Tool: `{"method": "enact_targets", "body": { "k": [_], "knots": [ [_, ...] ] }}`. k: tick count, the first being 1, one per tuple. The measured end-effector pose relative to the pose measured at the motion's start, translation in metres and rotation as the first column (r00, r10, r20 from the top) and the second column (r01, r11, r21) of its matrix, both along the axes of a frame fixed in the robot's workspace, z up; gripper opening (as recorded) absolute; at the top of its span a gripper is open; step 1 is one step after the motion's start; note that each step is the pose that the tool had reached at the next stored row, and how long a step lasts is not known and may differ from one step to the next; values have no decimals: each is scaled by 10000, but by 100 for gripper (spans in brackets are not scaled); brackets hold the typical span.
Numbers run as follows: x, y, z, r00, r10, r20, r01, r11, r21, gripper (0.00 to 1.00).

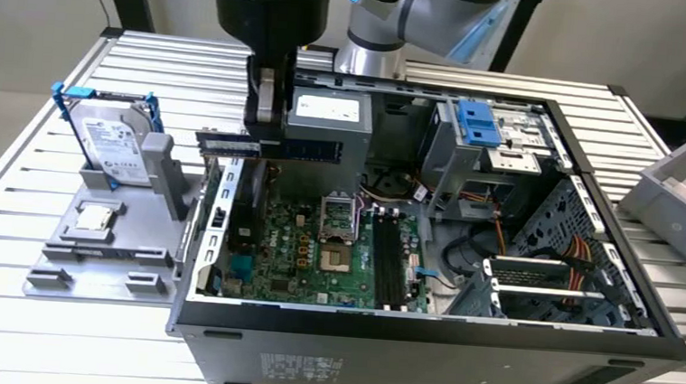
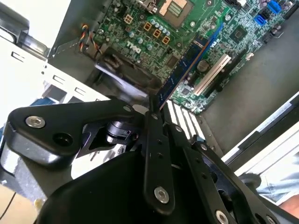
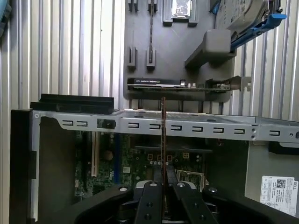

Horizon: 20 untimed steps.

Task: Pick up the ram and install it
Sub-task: 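Pick up the ram and move it above insertion slot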

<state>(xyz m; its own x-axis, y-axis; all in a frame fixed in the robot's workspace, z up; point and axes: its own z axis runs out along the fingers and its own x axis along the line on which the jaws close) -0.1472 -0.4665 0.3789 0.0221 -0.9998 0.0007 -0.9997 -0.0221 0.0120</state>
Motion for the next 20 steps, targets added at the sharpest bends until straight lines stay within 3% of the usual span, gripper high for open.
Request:
{"method": "enact_targets", "body": {
  "k": [20],
  "knots": [
    [271,24,0,10000,0,0,0,10000,0,0]
  ]
}}
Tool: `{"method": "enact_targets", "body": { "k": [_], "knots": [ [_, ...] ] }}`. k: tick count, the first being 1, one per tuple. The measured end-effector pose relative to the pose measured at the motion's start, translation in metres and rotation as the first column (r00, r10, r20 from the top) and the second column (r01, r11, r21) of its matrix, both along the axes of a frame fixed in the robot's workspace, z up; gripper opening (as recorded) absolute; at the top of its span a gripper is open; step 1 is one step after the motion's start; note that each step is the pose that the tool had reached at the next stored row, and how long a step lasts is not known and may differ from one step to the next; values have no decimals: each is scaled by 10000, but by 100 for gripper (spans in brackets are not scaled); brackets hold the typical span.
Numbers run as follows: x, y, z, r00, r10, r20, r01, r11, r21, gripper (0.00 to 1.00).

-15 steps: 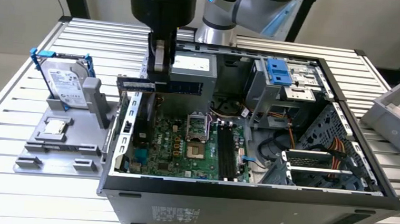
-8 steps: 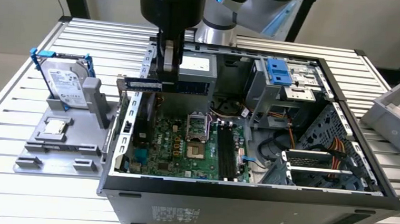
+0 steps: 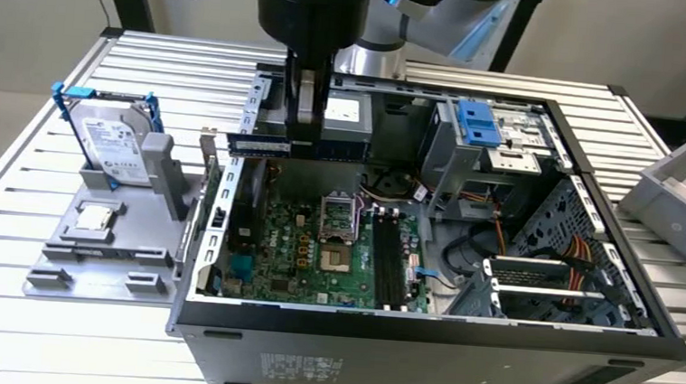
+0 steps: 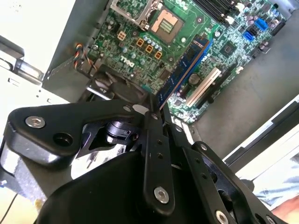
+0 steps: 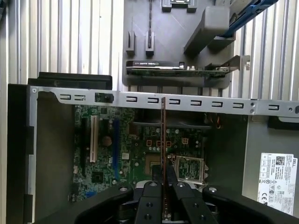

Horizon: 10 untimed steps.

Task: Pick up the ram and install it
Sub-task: 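Pick up the ram and move it above insertion slot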

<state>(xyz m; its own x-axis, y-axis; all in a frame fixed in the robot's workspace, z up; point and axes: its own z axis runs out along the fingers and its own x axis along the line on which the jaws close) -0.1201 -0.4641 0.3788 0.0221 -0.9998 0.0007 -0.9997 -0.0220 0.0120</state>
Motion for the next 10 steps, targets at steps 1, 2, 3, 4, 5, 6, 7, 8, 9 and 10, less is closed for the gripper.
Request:
{"method": "enact_targets", "body": {
  "k": [1,2,3,4,5,6,7,8,9,10],
  "knots": [
    [14,1,0,10000,0,0,0,10000,1,0],
    [27,1,0,10000,0,0,0,10000,0,0],
    [38,1,0,10000,0,0,0,10000,0,0],
    [52,2,0,10000,0,-1,0,10000,0,0],
    [64,2,0,10000,0,-1,0,10000,-1,0],
    [77,3,0,10000,0,0,0,10000,0,0],
    [90,3,0,10000,0,0,0,10000,0,0],
    [101,4,0,10000,0,-1,0,10000,0,0],
    [114,4,0,10000,0,0,0,10000,0,0],
    [125,5,0,10000,0,-1,0,10000,0,0]
  ]
}}
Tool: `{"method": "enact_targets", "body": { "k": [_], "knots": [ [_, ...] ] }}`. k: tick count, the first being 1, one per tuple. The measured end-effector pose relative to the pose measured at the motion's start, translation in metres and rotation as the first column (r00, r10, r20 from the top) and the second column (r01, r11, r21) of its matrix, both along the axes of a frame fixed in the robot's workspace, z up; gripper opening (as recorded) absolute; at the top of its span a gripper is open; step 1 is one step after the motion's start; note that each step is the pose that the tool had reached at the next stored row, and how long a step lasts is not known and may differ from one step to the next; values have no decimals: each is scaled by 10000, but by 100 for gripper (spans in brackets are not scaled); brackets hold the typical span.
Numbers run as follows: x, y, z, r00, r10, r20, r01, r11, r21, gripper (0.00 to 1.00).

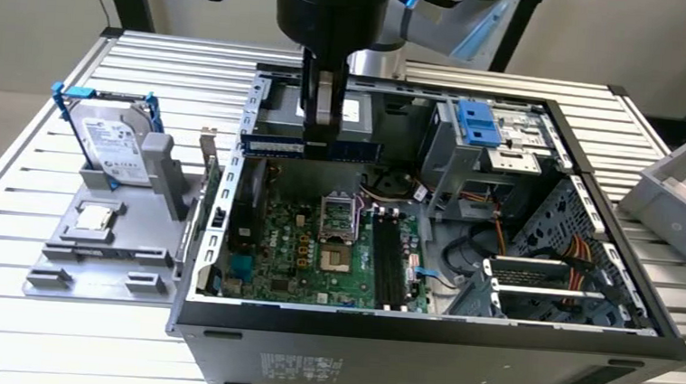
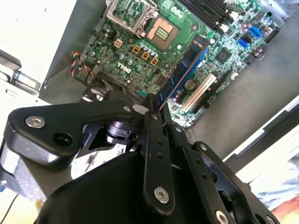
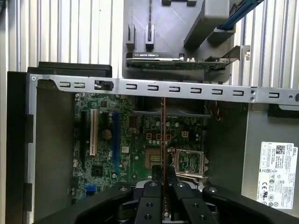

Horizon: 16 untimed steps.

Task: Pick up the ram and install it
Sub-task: 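Pick up the ram and move it above insertion slot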

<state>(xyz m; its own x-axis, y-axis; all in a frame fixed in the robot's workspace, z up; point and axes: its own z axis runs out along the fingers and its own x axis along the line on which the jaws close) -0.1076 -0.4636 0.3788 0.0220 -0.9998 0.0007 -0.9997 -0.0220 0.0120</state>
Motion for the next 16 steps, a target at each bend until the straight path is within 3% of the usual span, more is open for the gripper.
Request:
{"method": "enact_targets", "body": {
  "k": [16],
  "knots": [
    [175,9,0,10000,0,0,0,10000,0,0]
  ]
}}
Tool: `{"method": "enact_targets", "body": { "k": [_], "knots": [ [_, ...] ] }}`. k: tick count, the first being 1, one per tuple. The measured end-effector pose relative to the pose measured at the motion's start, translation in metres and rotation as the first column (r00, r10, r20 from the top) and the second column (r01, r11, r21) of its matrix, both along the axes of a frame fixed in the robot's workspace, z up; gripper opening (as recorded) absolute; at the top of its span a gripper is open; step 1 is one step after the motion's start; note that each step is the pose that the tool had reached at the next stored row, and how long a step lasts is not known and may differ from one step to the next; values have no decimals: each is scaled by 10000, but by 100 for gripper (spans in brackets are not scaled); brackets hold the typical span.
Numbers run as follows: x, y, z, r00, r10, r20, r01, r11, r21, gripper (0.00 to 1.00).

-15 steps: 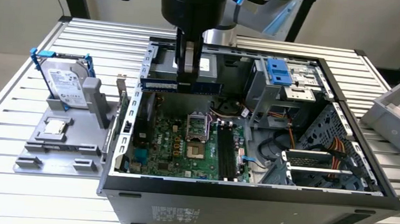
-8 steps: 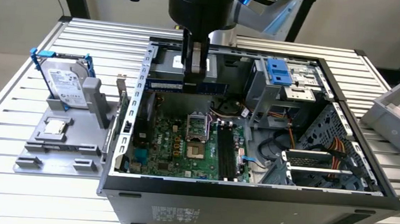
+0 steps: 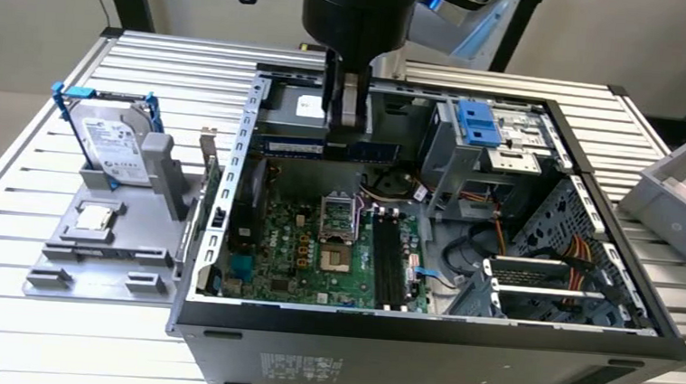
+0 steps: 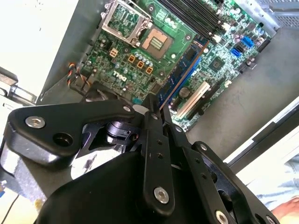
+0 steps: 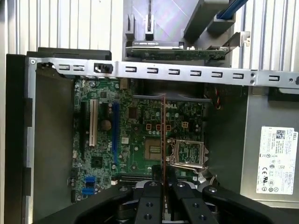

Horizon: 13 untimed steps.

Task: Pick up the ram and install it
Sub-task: 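Pick up the ram and move it above insertion slot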

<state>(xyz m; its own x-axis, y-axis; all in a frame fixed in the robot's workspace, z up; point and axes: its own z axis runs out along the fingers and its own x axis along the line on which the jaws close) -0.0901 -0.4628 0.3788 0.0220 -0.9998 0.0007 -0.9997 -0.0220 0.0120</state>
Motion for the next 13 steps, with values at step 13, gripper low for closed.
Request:
{"method": "enact_targets", "body": {
  "k": [13],
  "knots": [
    [169,8,0,10000,1,0,-1,10000,-1,0]
  ]
}}
